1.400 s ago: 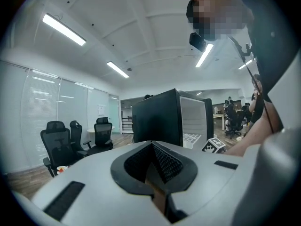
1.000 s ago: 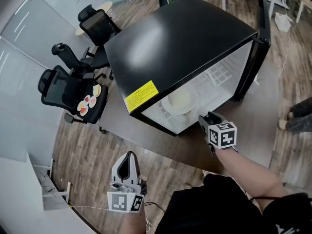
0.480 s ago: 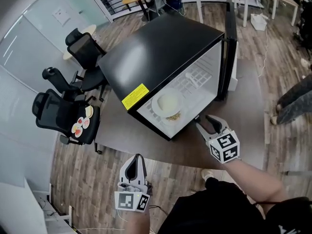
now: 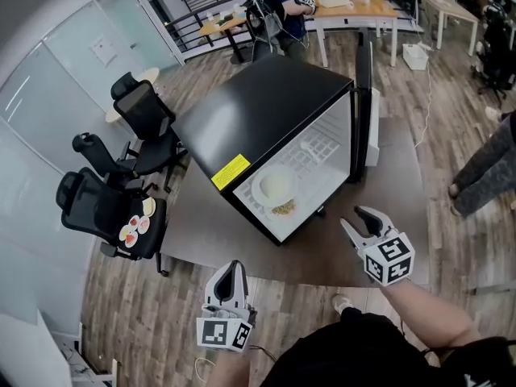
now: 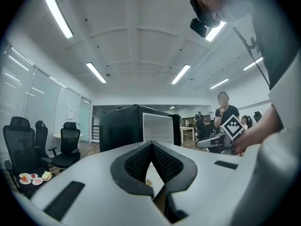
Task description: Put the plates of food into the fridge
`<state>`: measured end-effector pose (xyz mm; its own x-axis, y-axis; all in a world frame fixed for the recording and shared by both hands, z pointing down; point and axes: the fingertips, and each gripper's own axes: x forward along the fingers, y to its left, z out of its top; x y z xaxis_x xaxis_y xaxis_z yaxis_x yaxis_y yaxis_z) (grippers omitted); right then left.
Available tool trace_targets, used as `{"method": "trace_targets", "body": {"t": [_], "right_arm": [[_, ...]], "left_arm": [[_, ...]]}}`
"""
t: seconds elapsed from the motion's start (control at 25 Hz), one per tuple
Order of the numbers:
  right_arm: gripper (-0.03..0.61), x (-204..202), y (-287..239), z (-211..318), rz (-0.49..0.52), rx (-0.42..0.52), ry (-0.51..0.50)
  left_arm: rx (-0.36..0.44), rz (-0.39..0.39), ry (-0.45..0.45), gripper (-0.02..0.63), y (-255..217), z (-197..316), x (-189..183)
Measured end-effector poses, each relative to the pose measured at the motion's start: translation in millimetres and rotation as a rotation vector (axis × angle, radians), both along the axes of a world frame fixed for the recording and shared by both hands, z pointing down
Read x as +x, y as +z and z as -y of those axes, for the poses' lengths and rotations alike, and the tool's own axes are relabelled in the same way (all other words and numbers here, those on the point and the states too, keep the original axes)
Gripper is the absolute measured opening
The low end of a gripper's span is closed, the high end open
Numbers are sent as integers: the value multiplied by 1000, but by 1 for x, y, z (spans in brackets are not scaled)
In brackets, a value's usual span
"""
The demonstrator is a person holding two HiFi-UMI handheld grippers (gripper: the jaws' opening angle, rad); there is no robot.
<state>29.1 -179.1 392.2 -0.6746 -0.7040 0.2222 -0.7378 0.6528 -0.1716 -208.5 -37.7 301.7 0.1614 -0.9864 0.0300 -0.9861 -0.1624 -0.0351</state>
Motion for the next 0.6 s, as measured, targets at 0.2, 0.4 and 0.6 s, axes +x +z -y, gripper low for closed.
{"method": "trace_targets", "body": {"t": [0.2, 0.4, 0.6], "right_arm": [[71, 19, -17, -7, -11, 57, 48], [9, 26, -24, -15, -27, 88, 67], [9, 28, -25, -20, -38, 107, 70]], "left_arm": [[17, 6, 1, 3, -9, -7, 1], [18, 7, -4, 3, -11, -18, -2], [17, 8, -14, 3, -10, -26, -5]]}}
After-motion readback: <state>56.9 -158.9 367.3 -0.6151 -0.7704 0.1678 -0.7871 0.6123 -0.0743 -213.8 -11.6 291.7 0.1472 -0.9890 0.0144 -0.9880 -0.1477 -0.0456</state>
